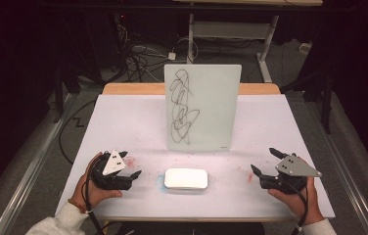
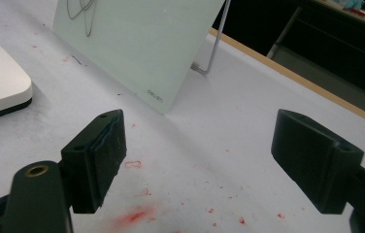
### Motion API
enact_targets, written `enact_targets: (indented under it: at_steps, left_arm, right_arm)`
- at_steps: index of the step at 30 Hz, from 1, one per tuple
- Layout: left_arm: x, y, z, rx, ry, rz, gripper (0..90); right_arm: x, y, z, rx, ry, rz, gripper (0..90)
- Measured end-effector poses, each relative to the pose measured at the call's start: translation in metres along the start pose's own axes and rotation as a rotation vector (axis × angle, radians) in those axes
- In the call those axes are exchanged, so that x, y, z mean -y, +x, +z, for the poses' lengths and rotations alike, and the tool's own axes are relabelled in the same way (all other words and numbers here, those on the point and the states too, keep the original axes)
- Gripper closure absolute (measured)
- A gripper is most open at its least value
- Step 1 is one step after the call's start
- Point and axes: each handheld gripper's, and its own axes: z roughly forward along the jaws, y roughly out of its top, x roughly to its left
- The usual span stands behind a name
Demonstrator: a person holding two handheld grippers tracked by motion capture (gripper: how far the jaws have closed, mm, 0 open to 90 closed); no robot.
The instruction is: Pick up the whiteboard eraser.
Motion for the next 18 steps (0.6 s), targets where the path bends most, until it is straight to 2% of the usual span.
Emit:
enact_targets:
  at_steps: [7, 11, 14, 18]
  left_arm:
    - [-0.001, 0.001, -0.002, 0.021, 0.002, -0.002, 17.7]
    - [-0.005, 0.002, -0.005, 0.057, 0.014, -0.012, 17.7]
    - [-0.013, -0.003, -0.009, 0.069, 0.016, 0.011, 17.6]
    - [-0.029, -0.009, -0.009, 0.120, 0.031, 0.063, 17.6]
  right_arm:
    - [-0.001, 0.002, 0.001, -0.008, 0.004, -0.010, 21.1]
    - [-0.002, 0.003, 0.004, -0.022, 0.014, -0.008, 21.2]
    - [-0.002, 0.006, 0.005, -0.036, 0.021, -0.010, 21.2]
    - [-0.001, 0.007, 0.008, -0.044, 0.026, -0.020, 21.2]
